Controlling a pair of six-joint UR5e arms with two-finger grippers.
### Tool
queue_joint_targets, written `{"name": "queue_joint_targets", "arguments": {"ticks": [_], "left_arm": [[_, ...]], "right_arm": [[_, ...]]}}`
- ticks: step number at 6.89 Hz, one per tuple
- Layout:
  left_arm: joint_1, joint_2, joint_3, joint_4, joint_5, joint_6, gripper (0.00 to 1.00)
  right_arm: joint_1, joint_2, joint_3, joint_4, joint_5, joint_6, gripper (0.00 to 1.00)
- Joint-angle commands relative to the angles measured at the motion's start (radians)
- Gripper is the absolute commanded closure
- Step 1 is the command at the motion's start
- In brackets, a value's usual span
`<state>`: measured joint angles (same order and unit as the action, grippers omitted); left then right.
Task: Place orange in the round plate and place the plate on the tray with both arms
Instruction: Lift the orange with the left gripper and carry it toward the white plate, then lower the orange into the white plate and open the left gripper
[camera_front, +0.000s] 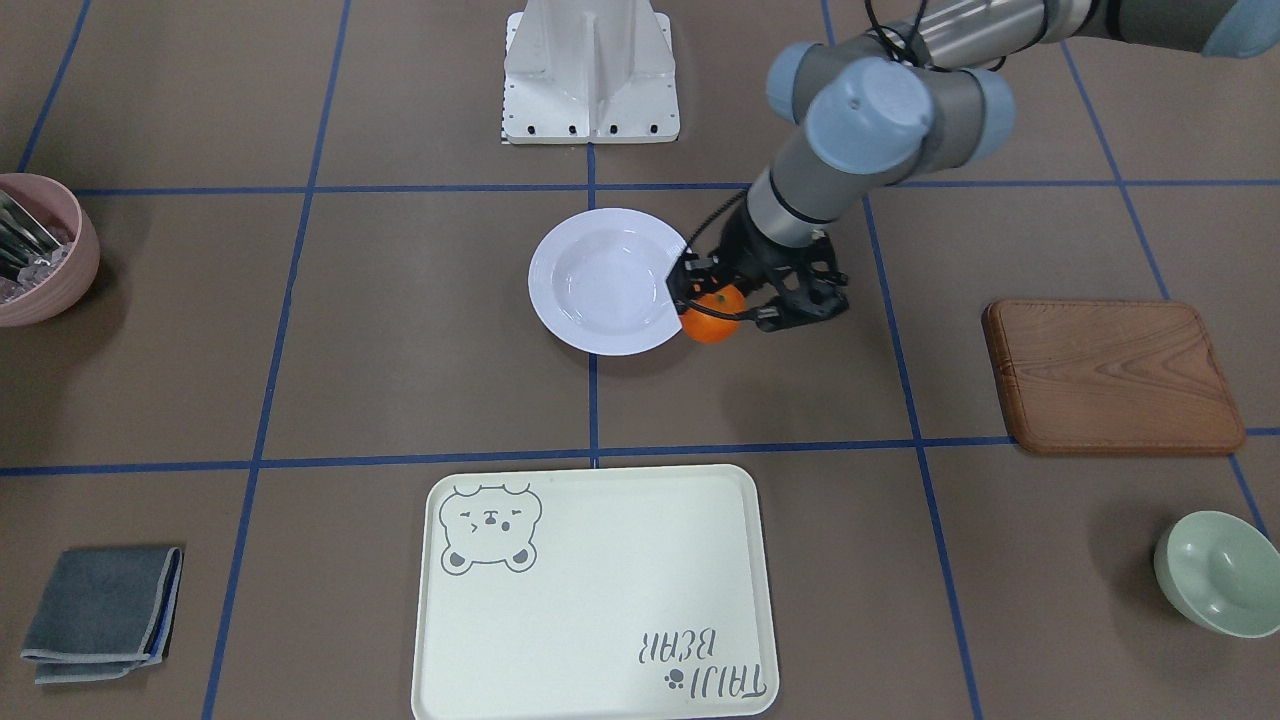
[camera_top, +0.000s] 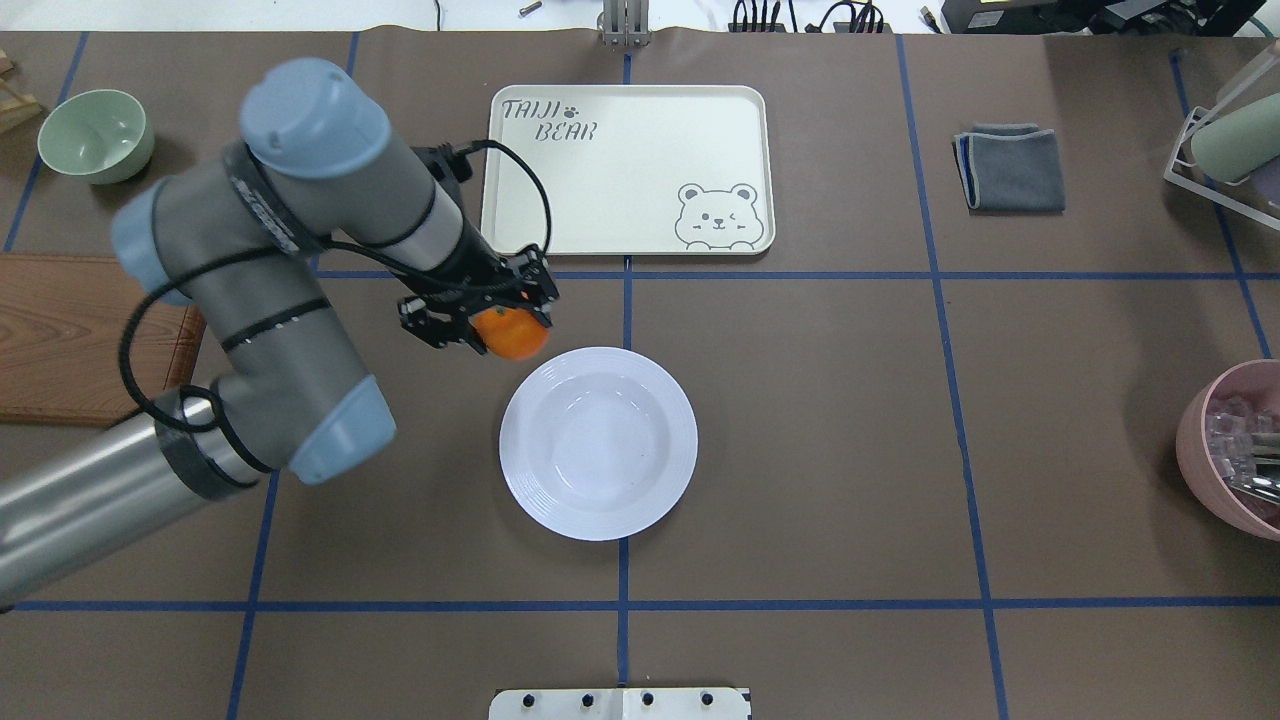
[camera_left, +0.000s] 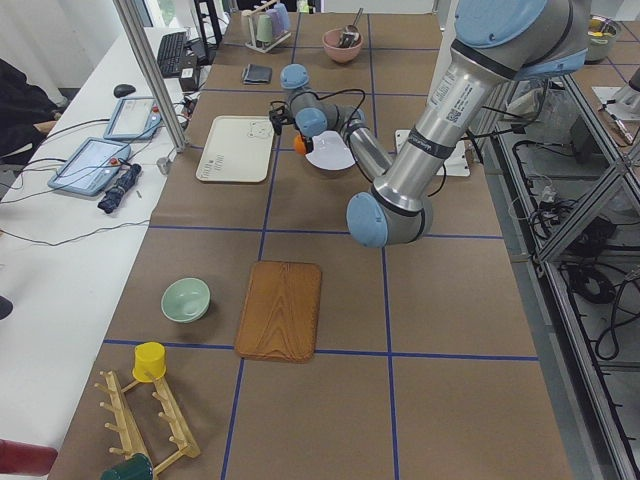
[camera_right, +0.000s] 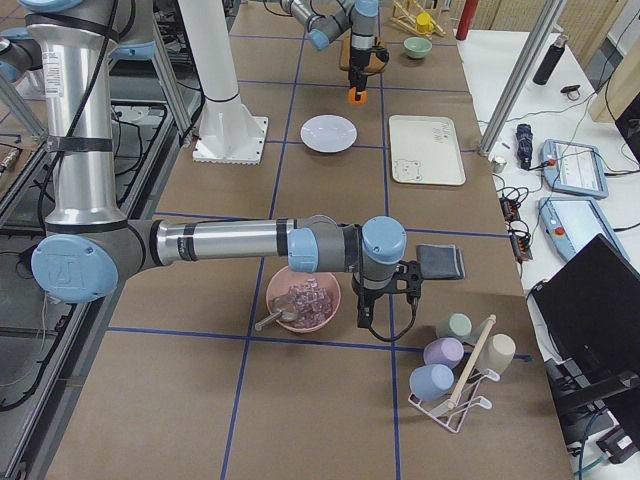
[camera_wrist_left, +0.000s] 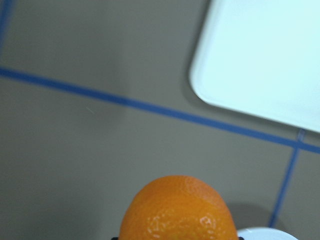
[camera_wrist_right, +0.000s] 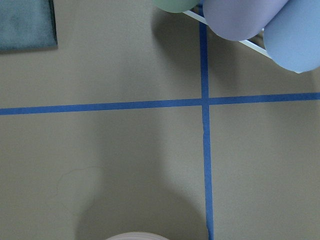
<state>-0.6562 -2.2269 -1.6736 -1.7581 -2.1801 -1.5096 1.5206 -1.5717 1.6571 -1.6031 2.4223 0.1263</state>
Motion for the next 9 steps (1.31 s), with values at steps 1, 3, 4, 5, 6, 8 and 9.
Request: {"name": "queue_joint_targets", "arguments": {"ticks": [1, 3, 4, 5, 6, 8, 9], "left_arm": [[0.160, -0.033, 0.006, 0.000, 0.125, -0.066, 1.00], [0.196, -0.033, 0.053, -0.009, 0.164, -0.063, 1.00], [0.210, -0.034, 0.064, -0.009, 0.167, -0.063, 1.00], [0.211, -0.039, 0.067, -0.009, 0.172, -0.063, 1.00], [0.213, -0.042, 0.078, -0.012, 0.172, -0.061, 1.00], [0.213, -0.056, 0.104, -0.024, 0.172, -0.057, 1.00], [0.211, -0.056, 0.109, -0.041, 0.174, -0.058, 0.70]], "right_arm": [[0.000, -0.001, 0.003, 0.000, 0.001, 0.009, 0.00], [0.000, -0.001, 0.007, 0.000, 0.006, 0.012, 0.00], [0.000, -0.001, 0.007, 0.000, 0.006, 0.012, 0.00], [0.000, -0.001, 0.006, 0.000, 0.006, 0.012, 0.00], [0.000, -0.001, 0.006, 0.000, 0.008, 0.010, 0.00], [0.000, -0.001, 0.006, 0.000, 0.009, 0.012, 0.00], [0.000, -0.001, 0.006, 0.000, 0.009, 0.012, 0.00]]}}
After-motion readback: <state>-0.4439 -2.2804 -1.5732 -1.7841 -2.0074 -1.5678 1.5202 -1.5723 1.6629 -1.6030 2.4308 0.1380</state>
